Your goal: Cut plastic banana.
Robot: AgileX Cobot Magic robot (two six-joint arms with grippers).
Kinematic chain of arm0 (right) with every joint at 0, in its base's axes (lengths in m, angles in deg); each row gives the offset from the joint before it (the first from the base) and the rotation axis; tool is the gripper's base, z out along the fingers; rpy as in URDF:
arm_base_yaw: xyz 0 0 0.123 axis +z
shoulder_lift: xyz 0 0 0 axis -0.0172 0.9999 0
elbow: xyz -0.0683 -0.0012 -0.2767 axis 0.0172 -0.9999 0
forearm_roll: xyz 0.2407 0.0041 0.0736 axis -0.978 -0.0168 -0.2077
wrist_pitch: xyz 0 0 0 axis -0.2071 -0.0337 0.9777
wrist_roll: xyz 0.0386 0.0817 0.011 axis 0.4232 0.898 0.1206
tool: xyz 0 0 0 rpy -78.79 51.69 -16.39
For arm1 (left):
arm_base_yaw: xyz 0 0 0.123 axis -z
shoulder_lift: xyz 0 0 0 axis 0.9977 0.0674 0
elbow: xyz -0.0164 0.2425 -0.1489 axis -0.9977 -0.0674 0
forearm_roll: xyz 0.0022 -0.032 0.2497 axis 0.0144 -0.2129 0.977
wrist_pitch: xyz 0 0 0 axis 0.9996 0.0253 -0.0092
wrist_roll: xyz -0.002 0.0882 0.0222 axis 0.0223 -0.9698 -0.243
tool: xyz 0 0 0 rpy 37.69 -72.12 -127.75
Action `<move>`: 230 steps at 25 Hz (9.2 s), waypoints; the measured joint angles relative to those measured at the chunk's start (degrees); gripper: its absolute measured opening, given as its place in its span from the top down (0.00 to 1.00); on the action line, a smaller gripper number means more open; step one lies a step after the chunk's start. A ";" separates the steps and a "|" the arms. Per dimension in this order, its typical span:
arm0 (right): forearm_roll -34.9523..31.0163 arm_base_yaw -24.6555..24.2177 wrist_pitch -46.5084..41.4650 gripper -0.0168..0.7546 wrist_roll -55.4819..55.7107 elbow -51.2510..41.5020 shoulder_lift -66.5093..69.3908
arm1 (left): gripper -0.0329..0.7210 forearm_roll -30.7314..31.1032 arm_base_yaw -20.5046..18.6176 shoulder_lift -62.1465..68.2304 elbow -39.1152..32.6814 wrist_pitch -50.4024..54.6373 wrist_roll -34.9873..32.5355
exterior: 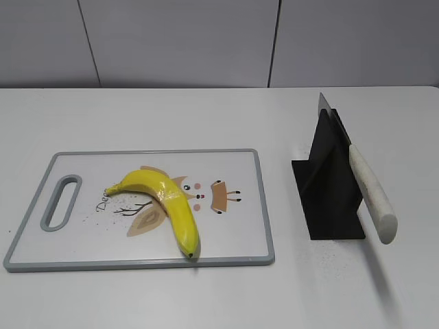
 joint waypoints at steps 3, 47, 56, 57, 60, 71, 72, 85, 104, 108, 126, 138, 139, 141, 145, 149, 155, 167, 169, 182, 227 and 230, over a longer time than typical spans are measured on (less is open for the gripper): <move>0.05 0.00 0.00 0.21 0.00 0.00 0.00 | 0.25 0.00 0.00 0.00 0.00 0.00 0.00; -2.06 2.46 -6.30 0.21 0.35 22.68 54.79 | 0.25 0.00 0.00 0.00 0.00 0.00 0.00; -3.52 18.38 -1.82 0.21 6.03 28.85 71.33 | 0.25 -0.05 0.00 0.00 0.00 0.00 0.00; -4.12 18.65 -1.13 0.21 7.57 29.29 72.95 | 0.25 -0.05 0.00 0.00 0.00 0.00 0.00; -4.67 18.70 0.72 0.21 11.40 29.51 77.09 | 0.25 -0.05 0.00 0.00 0.00 0.00 0.00; -5.37 18.77 2.52 0.32 17.60 29.56 90.44 | 0.25 -0.05 0.00 0.00 0.00 0.00 0.00; -5.43 18.77 2.52 0.35 17.89 29.56 91.22 | 0.25 -0.05 0.00 0.00 0.00 0.00 0.00; -6.01 18.73 2.19 0.77 19.71 29.56 91.14 | 0.25 -0.05 0.00 0.00 0.00 0.00 0.00; -0.59 18.79 -2.70 0.77 7.60 35.43 75.44 | 0.25 -0.19 0.00 10.11 4.34 -3.97 -2.16; -0.85 18.79 -5.04 0.77 -3.03 43.46 81.85 | 0.25 -0.24 1.50 20.20 7.48 -8.48 -4.92; -16.43 19.83 -7.09 0.77 -64.23 57.61 100.93 | 0.25 -5.65 17.85 69.75 35.53 -7.25 -42.97; -18.73 20.85 -8.55 0.77 -74.65 62.73 107.02 | 0.25 -17.38 20.45 84.56 41.85 -6.24 -61.82; -18.92 21.06 -8.69 0.77 -74.97 63.32 107.55 | 0.25 -17.38 20.45 85.46 41.85 -6.31 -61.93; -19.22 21.51 -9.10 0.77 -75.41 64.20 108.50 | 0.26 -17.38 20.45 86.79 41.85 -6.86 -62.15; -19.67 22.15 -8.93 0.77 -75.66 64.57 109.77 | 0.52 -18.29 20.45 88.50 41.89 -7.42 -62.32; -19.67 22.15 -7.65 0.77 -75.65 64.70 110.38 | 0.88 -18.48 20.45 89.89 42.00 -7.58 -62.39; -18.43 22.15 -6.67 0.77 -72.62 64.74 111.91 | 0.94 -19.05 20.45 93.67 41.63 -10.16 -61.69; -16.59 22.42 -1.96 0.75 -72.79 65.27 128.61 | 0.93 -23.12 20.55 107.56 31.14 -27.32 -62.22; -16.75 22.26 -2.38 0.75 -72.95 66.04 129.21 | 0.93 -23.12 20.55 108.20 31.42 -27.38 -62.28; -16.51 22.51 -8.94 0.76 -70.93 68.29 121.11 | 0.94 -20.24 20.55 98.66 35.08 -17.61 -61.67; -9.38 22.46 -10.22 0.77 -11.03 68.21 108.59 | 0.17 -1.88 2.22 87.55 47.80 2.41 -3.72; -9.83 22.65 -9.90 0.77 -4.23 64.84 104.62 | 0.17 0.67 0.72 86.03 45.40 5.46 -1.43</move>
